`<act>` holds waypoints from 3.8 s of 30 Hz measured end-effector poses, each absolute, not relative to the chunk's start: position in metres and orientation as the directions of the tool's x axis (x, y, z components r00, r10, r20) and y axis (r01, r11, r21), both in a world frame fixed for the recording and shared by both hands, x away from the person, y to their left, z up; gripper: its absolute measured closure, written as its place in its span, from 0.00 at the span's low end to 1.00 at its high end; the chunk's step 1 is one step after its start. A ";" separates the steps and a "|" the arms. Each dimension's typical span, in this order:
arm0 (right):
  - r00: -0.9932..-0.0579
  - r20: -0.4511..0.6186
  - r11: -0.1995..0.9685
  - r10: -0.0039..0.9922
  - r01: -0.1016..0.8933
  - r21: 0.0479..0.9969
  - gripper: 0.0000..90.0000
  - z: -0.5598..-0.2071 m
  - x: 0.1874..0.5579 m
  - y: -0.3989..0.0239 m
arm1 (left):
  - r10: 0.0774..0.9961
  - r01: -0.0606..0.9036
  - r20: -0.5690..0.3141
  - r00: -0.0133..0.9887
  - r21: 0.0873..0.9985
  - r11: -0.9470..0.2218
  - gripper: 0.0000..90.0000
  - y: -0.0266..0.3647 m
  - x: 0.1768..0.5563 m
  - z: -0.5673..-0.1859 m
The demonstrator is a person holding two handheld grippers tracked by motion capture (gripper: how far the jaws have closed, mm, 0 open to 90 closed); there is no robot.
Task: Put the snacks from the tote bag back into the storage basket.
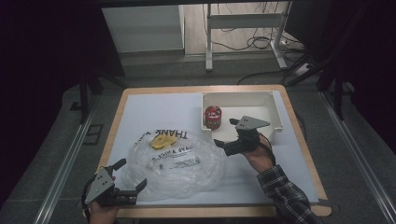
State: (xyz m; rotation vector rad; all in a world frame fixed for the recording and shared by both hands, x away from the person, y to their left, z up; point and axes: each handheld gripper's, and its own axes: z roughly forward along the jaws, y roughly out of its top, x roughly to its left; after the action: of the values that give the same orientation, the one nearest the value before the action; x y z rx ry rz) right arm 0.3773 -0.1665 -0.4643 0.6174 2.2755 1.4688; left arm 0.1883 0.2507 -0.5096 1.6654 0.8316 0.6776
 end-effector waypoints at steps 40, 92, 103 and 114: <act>-0.823 -0.084 0.326 0.562 0.127 0.937 0.00 -0.463 0.341 -0.206 | 0.808 0.176 0.015 0.588 0.974 -0.146 0.00 0.251 0.188 -0.509; -0.758 -0.077 0.301 0.648 0.162 0.940 0.00 -0.470 0.300 -0.265 | 0.806 0.165 0.011 0.592 0.977 -0.135 0.00 0.251 0.187 -0.509; -0.744 -0.071 0.273 0.665 0.153 0.950 0.00 -0.471 0.285 -0.282 | 0.810 0.163 0.013 0.586 0.977 -0.134 0.00 0.252 0.188 -0.509; -0.737 -0.061 0.243 0.674 0.143 0.959 0.00 -0.473 0.274 -0.294 | 0.808 0.163 0.015 0.589 0.977 -0.137 0.00 0.251 0.188 -0.509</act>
State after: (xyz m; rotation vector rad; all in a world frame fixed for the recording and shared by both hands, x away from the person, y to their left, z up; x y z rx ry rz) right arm 0.2736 -0.2939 -0.4732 0.7441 2.0544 1.5102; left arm 0.1877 0.2512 -0.5090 1.6435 0.8234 0.6840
